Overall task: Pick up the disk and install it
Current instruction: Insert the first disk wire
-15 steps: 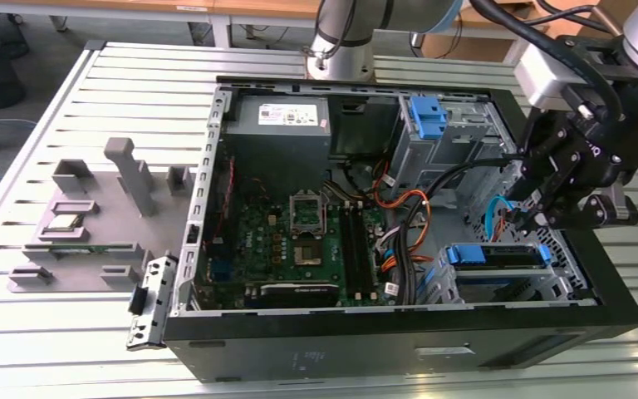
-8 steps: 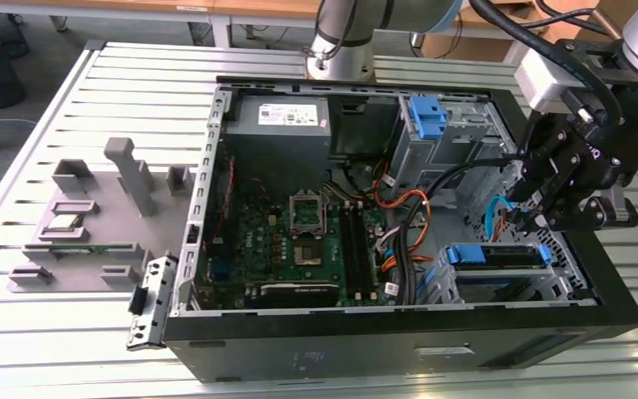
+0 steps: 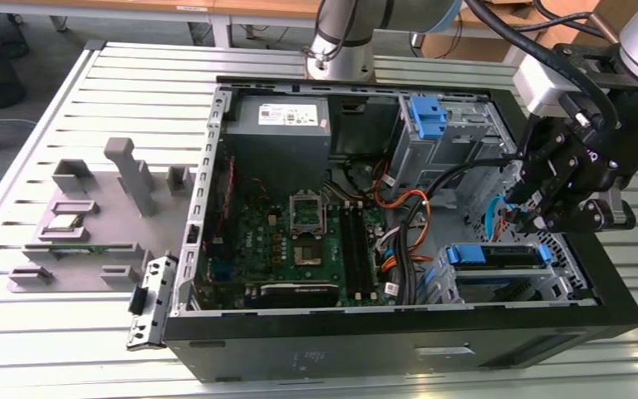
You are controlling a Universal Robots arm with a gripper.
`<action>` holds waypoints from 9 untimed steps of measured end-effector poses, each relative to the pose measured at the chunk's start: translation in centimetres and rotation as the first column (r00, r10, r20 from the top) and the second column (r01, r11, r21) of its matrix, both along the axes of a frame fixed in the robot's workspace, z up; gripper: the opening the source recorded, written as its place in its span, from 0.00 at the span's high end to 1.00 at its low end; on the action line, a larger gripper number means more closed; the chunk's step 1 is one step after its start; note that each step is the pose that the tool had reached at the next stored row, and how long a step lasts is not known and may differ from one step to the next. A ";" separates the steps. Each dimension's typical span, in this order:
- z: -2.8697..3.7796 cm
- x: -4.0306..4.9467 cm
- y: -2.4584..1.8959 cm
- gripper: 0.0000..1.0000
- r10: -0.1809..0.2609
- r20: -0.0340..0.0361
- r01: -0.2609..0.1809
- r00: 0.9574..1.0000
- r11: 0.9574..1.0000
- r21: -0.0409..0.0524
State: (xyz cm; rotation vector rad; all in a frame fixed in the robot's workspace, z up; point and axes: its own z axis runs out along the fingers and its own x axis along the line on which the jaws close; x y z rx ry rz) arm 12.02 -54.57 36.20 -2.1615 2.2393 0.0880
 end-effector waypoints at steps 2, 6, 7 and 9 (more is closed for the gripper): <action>0.00 0.05 0.00 0.58 0.000 -0.001 0.000 1.000 1.000 -0.001; -0.24 0.06 0.00 0.58 -0.002 -0.001 0.002 1.000 1.000 -0.006; -0.30 0.07 0.00 0.58 -0.002 -0.001 0.002 1.000 1.000 -0.008; -0.39 0.06 0.00 0.58 -0.003 -0.001 0.003 1.000 1.000 -0.012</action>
